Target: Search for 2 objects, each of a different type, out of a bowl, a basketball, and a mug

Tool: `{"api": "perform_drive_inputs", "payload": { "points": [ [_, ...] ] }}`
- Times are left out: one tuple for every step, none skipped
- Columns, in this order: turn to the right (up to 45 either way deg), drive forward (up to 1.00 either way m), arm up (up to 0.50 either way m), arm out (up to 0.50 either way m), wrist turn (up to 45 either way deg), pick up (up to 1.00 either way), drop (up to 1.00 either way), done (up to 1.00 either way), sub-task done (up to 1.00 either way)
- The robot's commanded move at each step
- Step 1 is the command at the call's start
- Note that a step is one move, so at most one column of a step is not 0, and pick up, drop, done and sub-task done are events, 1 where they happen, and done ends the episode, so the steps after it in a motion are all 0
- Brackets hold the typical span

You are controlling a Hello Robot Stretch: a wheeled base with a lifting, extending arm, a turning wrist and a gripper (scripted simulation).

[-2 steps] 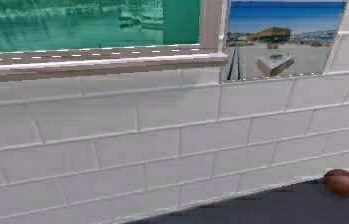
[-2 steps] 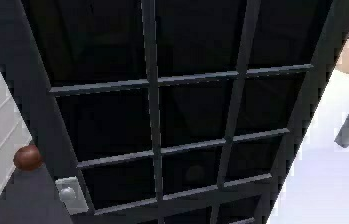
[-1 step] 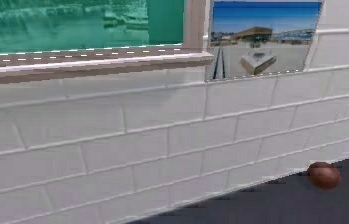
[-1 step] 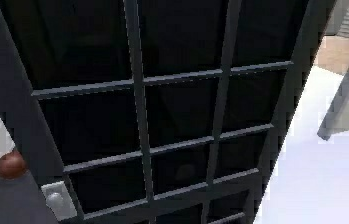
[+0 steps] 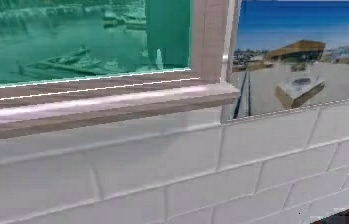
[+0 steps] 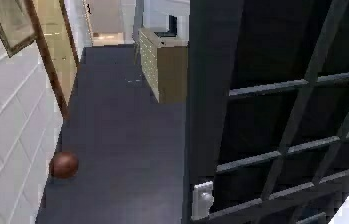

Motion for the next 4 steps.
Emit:
{"api": "perform_drive_inputs", "payload": {
  "points": [
    [45.0,0.0,0.0,0.0,0.0,0.0,0.0,0.0,0.0],
    [24.0,0.0,0.0,0.0,0.0,0.0,0.0,0.0,0.0],
    [0.0,0.6,0.0,0.0,0.0,0.0,0.0,0.0,0.0],
    [-24.0,0.0,0.0,0.0,0.0,0.0,0.0,0.0,0.0]
  ]
}}
